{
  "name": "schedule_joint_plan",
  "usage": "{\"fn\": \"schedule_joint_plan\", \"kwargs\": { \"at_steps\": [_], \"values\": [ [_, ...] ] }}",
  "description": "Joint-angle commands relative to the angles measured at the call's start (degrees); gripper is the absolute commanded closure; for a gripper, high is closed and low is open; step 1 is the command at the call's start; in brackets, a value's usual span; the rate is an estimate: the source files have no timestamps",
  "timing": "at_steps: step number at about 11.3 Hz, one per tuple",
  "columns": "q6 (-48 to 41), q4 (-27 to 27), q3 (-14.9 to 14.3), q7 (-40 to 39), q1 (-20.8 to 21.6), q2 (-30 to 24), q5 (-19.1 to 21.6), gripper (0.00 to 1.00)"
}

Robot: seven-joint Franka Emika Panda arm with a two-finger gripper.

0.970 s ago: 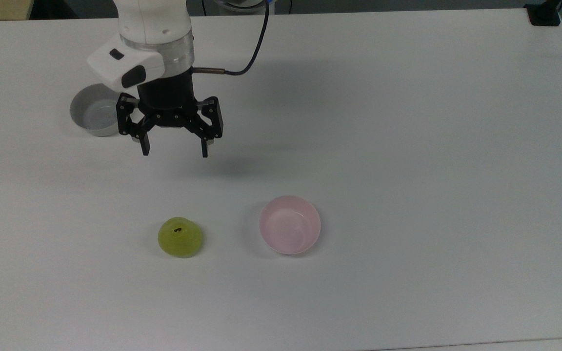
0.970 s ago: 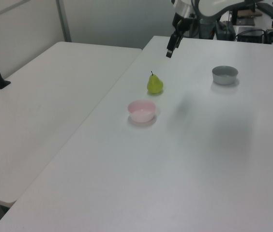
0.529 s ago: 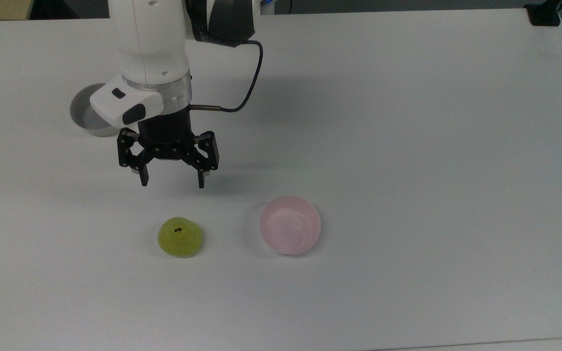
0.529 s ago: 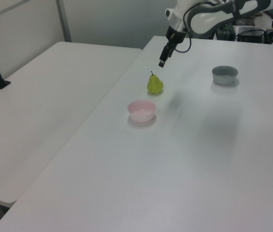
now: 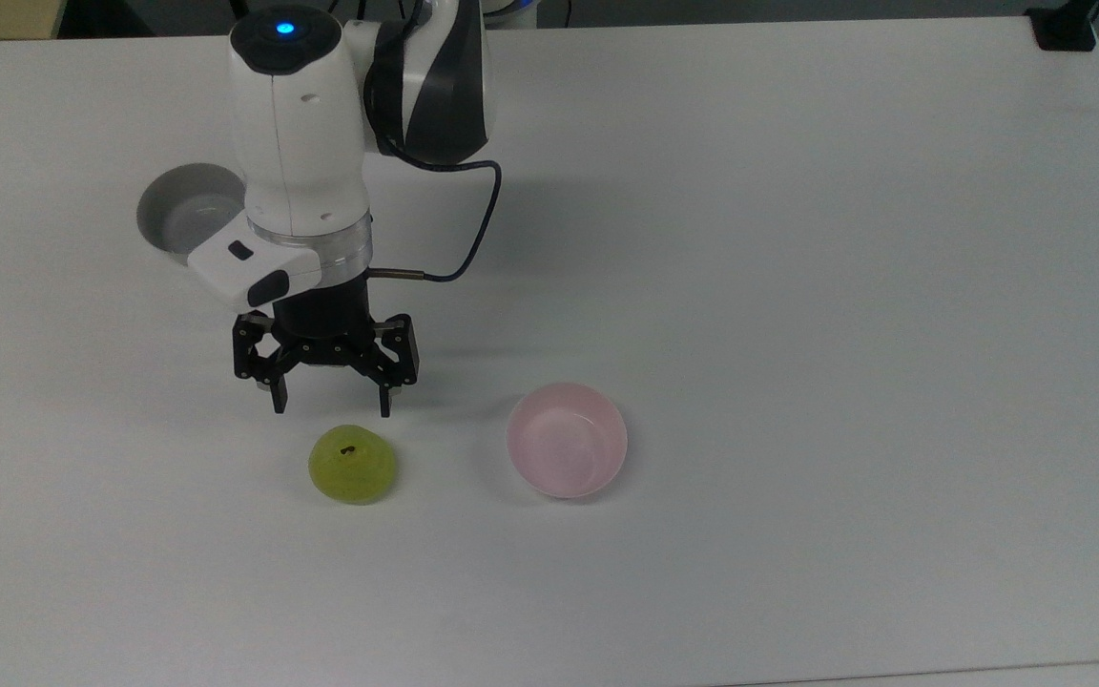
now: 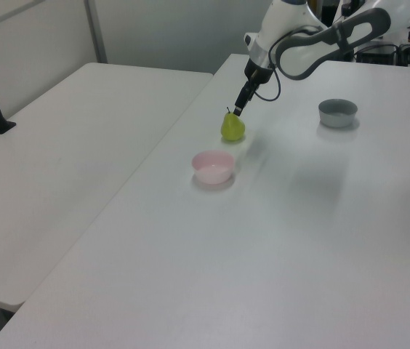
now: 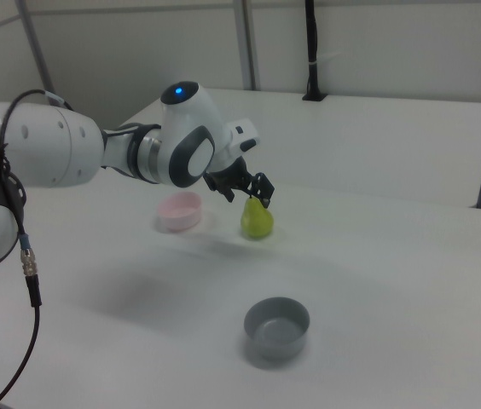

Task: Place the pear in the bowl
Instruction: 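Close the gripper around the green pear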

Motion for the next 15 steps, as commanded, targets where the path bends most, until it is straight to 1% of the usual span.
{"fn": "schedule_joint_plan", "kwargs": {
  "at_steps": [1, 7, 9, 10, 11, 12, 13, 15],
  "values": [
    [6.6, 0.4, -0.5, -0.6, 0.1, 3.2, -1.0, 0.00],
    [13.8, 0.4, -0.4, -0.6, 0.6, 7.8, -1.0, 0.00],
    [14.0, 0.4, -0.4, -0.5, 0.6, 8.1, -1.0, 0.00],
    [14.0, 0.4, -0.5, -0.2, 0.6, 8.1, -1.1, 0.05],
    [14.0, 0.4, -0.4, -0.2, 0.6, 8.1, -1.3, 0.14],
    [14.0, 0.4, -0.4, -0.2, 0.6, 8.1, -2.0, 0.34],
    [14.0, 0.4, -0.4, -0.2, 0.6, 8.0, -2.1, 0.44],
    [13.9, 0.4, -0.4, -0.2, 0.6, 7.8, -2.1, 0.45]
  ]
}}
